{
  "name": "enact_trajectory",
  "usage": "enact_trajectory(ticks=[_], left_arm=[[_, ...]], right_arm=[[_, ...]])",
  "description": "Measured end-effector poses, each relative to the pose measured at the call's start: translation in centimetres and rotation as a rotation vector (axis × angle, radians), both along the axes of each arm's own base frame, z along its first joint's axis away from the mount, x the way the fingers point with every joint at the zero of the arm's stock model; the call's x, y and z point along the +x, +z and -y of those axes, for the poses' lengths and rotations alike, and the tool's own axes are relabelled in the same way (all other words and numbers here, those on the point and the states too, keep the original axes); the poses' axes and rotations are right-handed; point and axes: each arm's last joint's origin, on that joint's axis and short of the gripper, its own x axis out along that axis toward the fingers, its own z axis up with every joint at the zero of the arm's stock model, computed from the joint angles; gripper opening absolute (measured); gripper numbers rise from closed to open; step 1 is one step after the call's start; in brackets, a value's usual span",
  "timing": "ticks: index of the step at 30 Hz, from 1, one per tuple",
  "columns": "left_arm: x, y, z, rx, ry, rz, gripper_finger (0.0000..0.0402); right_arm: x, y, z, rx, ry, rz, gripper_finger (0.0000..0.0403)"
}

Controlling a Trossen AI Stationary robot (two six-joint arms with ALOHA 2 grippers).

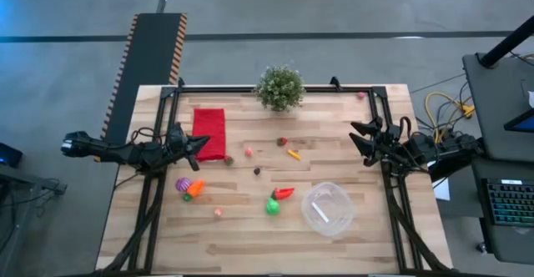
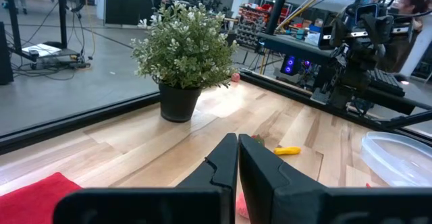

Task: Pick and placing Produce into tupperware
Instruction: Put the top pink peach into the transparent bin

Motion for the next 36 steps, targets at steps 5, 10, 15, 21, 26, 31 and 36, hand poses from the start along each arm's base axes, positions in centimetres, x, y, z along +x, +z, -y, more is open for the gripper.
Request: enact_trajectory(ticks=[5, 10, 15, 21, 26, 31, 36], left_arm=[[0.1, 1.4, 0.0, -0.253, 0.006, 0.278, 0.0], [-0.2, 3.1, 0.0, -0.523, -0.023, 0.593, 0.0], [-0.5, 3.8, -0.3, -0.493, 0.049, 0.673, 0.0], [-0.7, 4.2, -0.4, -0.454, 0.082, 0.678, 0.0], [-0.7, 4.2, -0.4, -0.345, 0.109, 0.611, 0.0], [-0.9, 4.7, -0.4, -0.398, 0.094, 0.701, 0.0], [-0.9, 5.0, -0.3, -0.391, 0.026, 0.718, 0.0]], right_arm=[[-0.2, 0.5, 0.0, 0.155, 0.054, 0.123, 0.0233], [-0.5, 1.1, 0.1, 0.432, 0.176, 0.313, 0.0233], [-0.4, 0.9, 0.1, 0.473, 0.188, 0.298, 0.0233], [-0.4, 1.0, 0.1, 0.475, 0.192, 0.317, 0.0233], [-0.4, 1.0, 0.1, 0.475, 0.191, 0.313, 0.0233], [-0.5, 1.0, 0.1, 0.476, 0.193, 0.321, 0.0233], [-0.6, 1.1, 0.2, 0.495, 0.141, 0.341, 0.0233]])
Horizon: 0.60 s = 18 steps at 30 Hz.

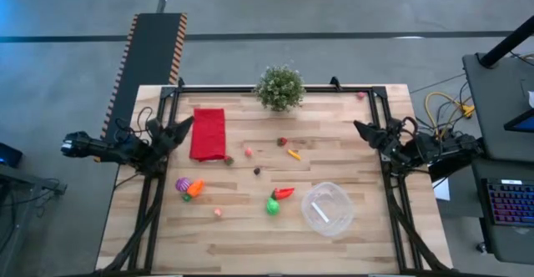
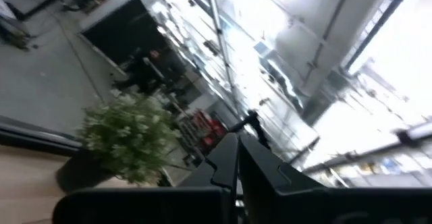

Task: Pick and placing Produce into tupperware
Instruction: Put the top pink peach into the transparent bin

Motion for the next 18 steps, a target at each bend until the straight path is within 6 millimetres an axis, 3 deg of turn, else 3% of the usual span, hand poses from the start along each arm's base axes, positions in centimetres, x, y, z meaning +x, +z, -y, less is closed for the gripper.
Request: enact_trajectory(ticks=[5, 9, 18], left_arm=[[0.2, 0.4, 0.3, 0.052, -0.104, 0.004, 0.0], [0.5, 1.3, 0.4, 0.113, -0.082, -0.043, 0.0], [2.1, 4.5, 0.9, 0.208, -0.171, -0.103, 0.0]], right_arm=[[-0.1, 0.0, 0.1, 0.042, -0.04, 0.011, 0.0233], [-0.1, 0.1, 0.1, 0.044, -0.031, 0.019, 0.0233], [-0.1, 0.4, 0.0, 0.076, 0.035, 0.078, 0.0233]])
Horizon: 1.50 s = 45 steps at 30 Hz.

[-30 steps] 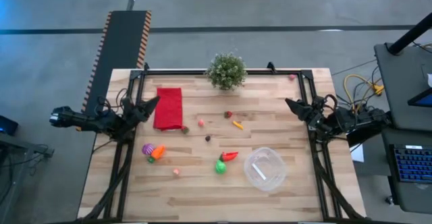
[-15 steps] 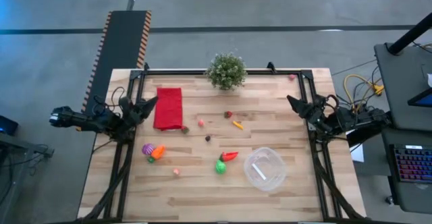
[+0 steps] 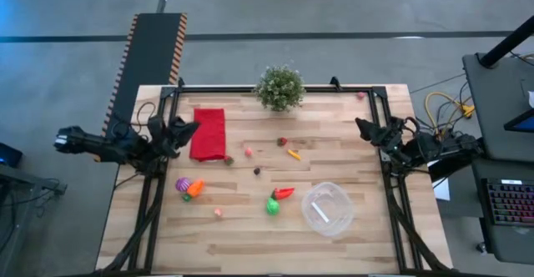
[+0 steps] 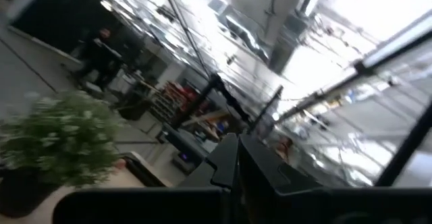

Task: Pick and placing Produce into tupperware
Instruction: Put the top pink peach into the transparent bin

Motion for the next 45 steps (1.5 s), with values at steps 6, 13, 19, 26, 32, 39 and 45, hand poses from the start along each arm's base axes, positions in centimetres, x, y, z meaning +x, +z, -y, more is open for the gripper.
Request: enact_trajectory(ticks=[6, 13, 19, 26, 32, 39, 45], left_arm=[[1.3, 1.1, 0.4, 0.024, -0.033, -0.036, 0.0], [2.7, 1.5, 0.7, 0.035, -0.07, -0.018, 0.0], [3.8, 2.4, 1.2, 0.076, -0.124, 0.04, 0.0], [6.1, 4.6, 1.4, 0.102, -0.084, -0.059, 0.0], [8.1, 6.5, 0.8, 0.147, -0.081, -0.407, 0.0], [8.8, 5.9, -0.8, 0.099, -0.05, -0.765, 0.0], [8.7, 5.2, -0.7, 0.153, -0.119, -0.847, 0.0]], right_arm=[[-0.1, 1.1, -0.3, -0.122, 0.076, 0.002, 0.0233], [-1.4, 4.5, 0.1, -0.263, -0.067, 0.009, 0.0233], [-2.2, 7.8, 0.3, -0.294, -0.151, 0.011, 0.0233], [1.3, 11.3, -0.1, -0.323, -0.209, -0.396, 0.0233], [3.8, 12.2, 0.2, -0.207, -0.184, -0.926, 0.0233], [6.9, 12.0, 1.6, -0.075, -0.114, -1.323, 0.0233], [9.9, 10.9, 4.1, -0.026, -0.145, -1.597, 0.0233]])
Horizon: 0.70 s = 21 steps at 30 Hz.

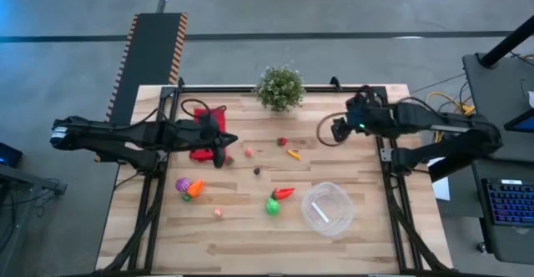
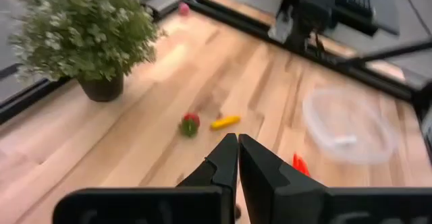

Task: Pick and placing Produce into tupperware
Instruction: Put the top pink peach into the transparent bin

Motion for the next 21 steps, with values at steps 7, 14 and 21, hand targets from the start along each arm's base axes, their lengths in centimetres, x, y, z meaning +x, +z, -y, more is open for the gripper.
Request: enact_trajectory(ticks=[7, 14, 21], left_arm=[[-0.9, -0.8, 0.0, -0.058, 0.004, -0.077, 0.0], [-1.5, -1.8, -0.2, -0.035, 0.032, -0.201, 0.0], [-1.8, -2.1, -0.2, 0.026, 0.002, -0.252, 0.0]], right_arm=[[-1.1, -0.8, 5.3, 0.084, -0.186, -0.314, 0.0233], [-2.3, -2.4, 9.6, 0.249, -0.293, -0.334, 0.0239], [-3.5, -4.6, 12.5, 0.345, -0.386, -0.41, 0.0277]])
